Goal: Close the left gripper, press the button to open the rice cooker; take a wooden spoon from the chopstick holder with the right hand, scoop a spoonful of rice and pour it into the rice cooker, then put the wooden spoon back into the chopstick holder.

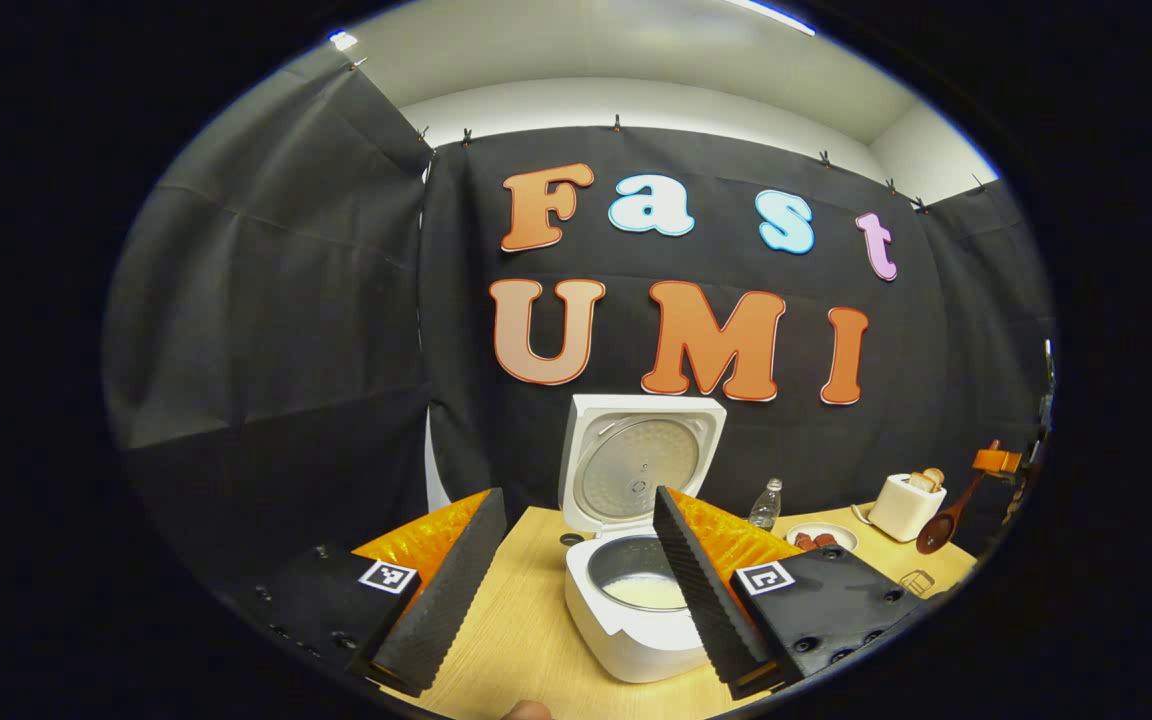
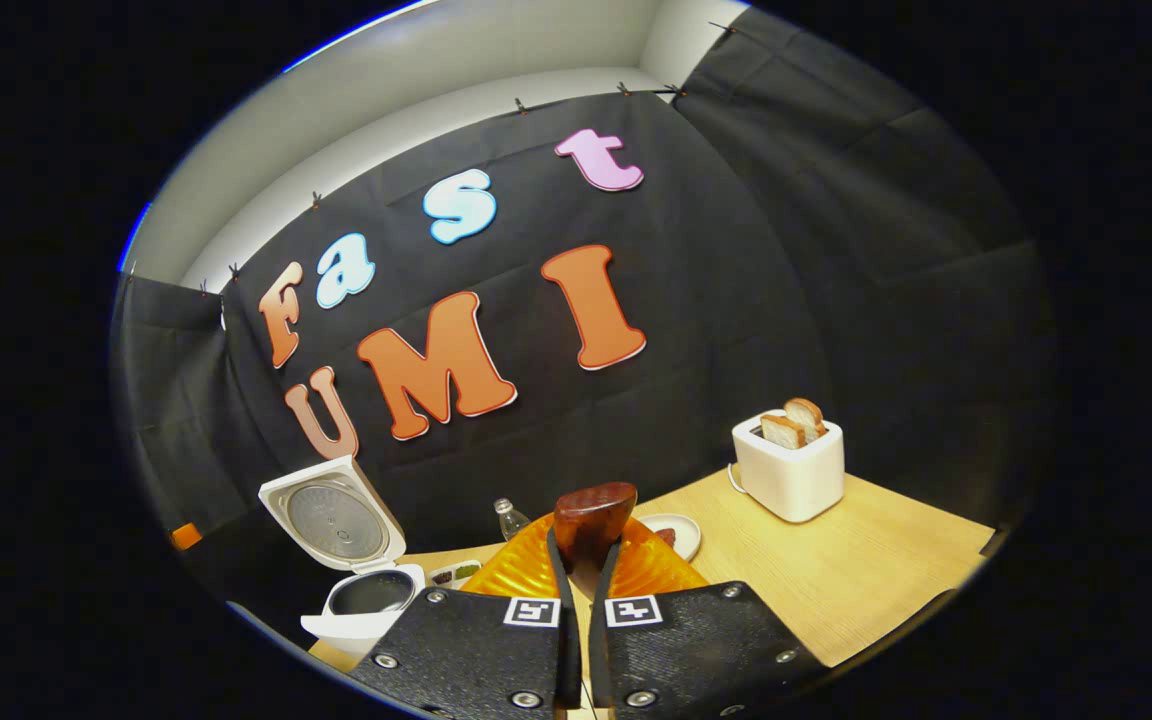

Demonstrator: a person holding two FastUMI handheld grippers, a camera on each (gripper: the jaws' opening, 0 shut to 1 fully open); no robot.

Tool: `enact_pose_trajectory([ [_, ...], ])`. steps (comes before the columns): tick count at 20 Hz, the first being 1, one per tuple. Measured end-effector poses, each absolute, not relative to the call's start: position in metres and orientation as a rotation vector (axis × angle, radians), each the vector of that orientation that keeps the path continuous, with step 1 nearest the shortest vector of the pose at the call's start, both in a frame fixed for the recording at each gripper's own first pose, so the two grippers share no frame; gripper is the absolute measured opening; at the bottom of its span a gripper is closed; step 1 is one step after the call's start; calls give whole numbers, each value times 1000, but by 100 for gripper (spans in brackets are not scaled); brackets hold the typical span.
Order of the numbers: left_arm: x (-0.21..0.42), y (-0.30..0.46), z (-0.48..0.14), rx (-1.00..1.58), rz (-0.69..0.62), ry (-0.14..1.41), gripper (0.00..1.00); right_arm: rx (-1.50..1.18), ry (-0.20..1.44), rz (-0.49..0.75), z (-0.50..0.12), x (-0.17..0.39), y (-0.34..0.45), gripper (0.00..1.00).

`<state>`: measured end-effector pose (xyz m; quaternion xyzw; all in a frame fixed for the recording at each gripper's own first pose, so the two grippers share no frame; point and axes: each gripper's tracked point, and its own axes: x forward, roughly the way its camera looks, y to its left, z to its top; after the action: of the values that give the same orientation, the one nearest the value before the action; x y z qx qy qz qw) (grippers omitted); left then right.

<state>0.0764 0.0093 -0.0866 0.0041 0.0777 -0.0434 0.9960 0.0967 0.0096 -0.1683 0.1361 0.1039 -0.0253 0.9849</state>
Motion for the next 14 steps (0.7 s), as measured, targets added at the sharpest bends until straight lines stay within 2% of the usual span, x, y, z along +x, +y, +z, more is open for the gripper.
enact_pose_trajectory([
  [6,76,-4,-83,18,-107,135,100,305,227,-76,-204,67,-21,2],
  [14,71,-20,-83,19,-144,152,100,301,290,-96,-262,69,-31,3],
])
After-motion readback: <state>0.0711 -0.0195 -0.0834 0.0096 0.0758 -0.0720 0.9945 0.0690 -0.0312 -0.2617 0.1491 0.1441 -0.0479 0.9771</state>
